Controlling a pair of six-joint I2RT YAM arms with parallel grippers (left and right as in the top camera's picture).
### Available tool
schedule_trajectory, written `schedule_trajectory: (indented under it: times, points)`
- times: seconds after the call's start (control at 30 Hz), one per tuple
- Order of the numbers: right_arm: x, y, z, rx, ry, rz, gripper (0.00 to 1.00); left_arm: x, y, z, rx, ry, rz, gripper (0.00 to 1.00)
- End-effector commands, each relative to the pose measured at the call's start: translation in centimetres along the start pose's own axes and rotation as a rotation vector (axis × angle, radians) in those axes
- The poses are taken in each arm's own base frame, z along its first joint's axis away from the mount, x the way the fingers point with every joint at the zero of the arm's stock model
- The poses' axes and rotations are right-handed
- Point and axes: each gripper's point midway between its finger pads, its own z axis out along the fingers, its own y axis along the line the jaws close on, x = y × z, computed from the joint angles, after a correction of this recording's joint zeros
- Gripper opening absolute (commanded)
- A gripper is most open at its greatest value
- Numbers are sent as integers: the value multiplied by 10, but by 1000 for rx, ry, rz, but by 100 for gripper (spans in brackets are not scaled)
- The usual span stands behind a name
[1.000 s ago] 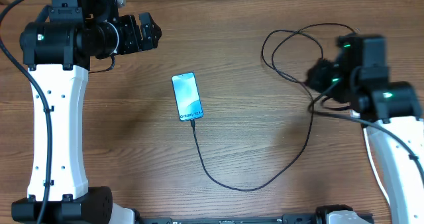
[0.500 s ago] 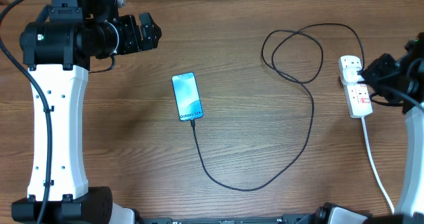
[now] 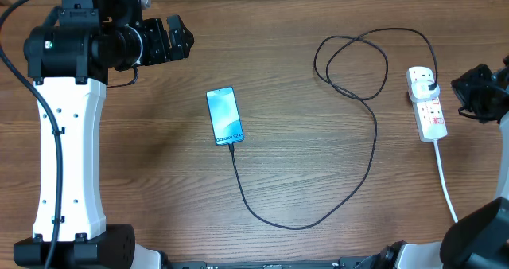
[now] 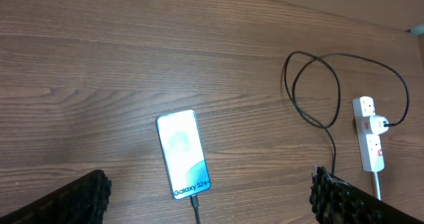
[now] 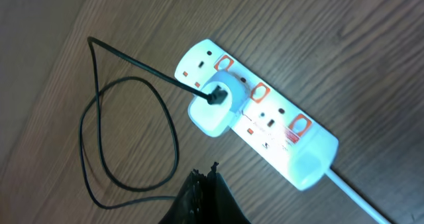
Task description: Plug charger to phone and switch on socket
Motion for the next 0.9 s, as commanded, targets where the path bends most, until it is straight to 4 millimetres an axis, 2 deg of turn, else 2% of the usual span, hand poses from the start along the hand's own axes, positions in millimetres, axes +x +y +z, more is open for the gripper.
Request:
schedule_trajectory:
  times: [0.0,0.33,0.57,0.87]
  points:
    - [-11,3,6,-13,-13,3,4,1,2,3,-10,7,1,100]
    - [-16,-23,57,30,35,70,4,1,2,3,-10,7,1,100]
    - [-20,-37,76,61,35,136,4,1,2,3,-10,7,1,100]
    - [-12,-48,101,88,72,175,4,1,2,3,-10,7,1,100]
